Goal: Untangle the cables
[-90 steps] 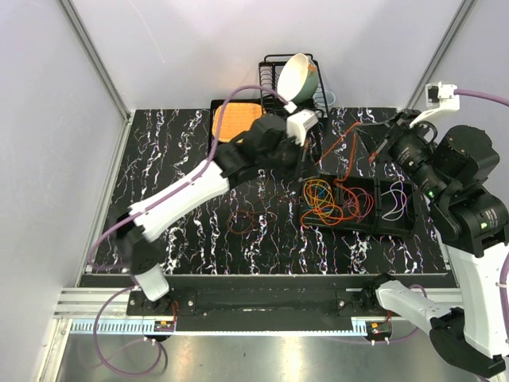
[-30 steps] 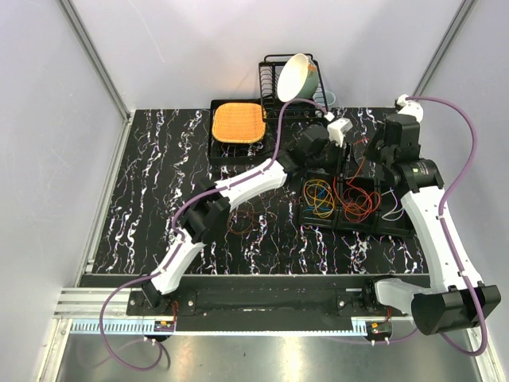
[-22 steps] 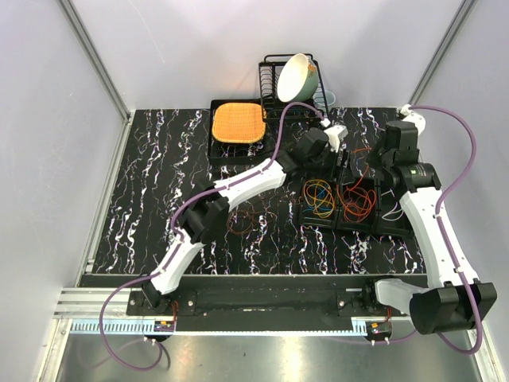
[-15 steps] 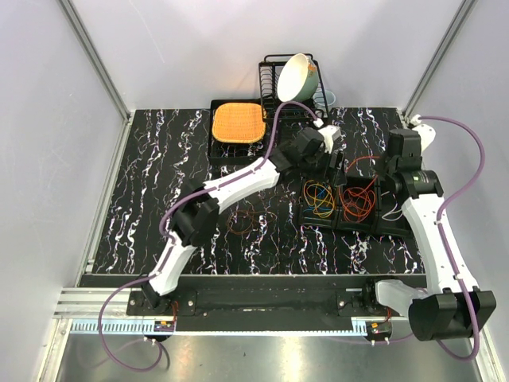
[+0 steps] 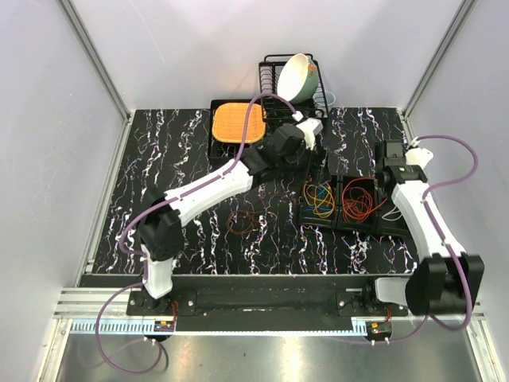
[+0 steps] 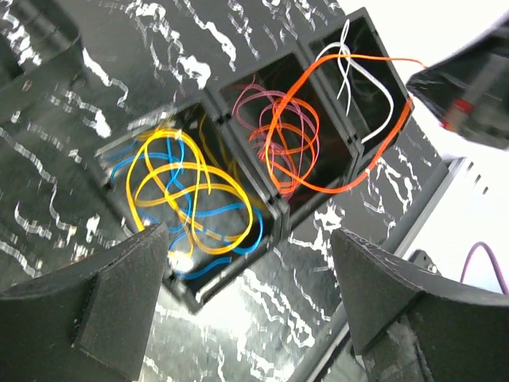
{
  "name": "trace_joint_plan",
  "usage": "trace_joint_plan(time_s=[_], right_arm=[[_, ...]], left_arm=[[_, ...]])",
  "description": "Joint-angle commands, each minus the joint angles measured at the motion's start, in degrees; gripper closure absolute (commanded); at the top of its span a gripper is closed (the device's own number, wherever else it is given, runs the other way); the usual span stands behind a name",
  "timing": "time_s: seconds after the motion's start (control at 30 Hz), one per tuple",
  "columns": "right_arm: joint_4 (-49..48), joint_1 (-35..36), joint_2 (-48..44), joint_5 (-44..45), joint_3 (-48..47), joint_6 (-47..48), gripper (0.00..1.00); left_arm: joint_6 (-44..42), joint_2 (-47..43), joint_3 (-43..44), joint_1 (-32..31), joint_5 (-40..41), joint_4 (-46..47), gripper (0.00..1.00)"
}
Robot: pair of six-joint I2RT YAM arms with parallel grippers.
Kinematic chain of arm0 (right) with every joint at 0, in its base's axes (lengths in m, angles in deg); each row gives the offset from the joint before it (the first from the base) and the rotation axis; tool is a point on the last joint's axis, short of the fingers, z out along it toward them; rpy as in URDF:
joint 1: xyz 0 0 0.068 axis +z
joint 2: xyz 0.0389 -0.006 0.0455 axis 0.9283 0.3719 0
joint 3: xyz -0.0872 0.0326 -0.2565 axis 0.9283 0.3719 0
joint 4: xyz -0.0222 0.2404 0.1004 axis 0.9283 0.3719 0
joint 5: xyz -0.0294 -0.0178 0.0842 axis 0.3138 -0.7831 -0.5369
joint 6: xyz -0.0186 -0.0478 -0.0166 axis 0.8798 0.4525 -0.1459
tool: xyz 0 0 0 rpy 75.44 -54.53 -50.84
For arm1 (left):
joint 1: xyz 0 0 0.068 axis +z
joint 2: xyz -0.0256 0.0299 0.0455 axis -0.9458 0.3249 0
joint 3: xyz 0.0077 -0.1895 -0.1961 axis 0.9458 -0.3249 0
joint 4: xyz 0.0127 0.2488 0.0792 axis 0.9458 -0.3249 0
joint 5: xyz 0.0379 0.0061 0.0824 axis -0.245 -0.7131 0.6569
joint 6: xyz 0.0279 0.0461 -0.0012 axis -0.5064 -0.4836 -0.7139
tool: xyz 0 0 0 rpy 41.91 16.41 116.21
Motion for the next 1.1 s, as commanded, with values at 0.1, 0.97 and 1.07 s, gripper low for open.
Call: trace_joint_plan(time_s=[0.1,0.97,1.07], right_arm=[[1.49,-0.28,4.03,-3.33,-0.30,-4.84,1.00],[-11.44,-0.20,14.93,-19.10,2.53,1.58,1.00],[-11.52,-0.28,16.33,-15.60,0.86,2.54,1.00]], left_arm=[[0.96,-7.31,-6.61,0.27,1.44,-0.05,0.15],[-2.64,-41.93,-31.83,1.59,16.46,-16.66,0.13],[-3.43,-45.19,-33.24,1.68,18.92,-18.94,0.13]])
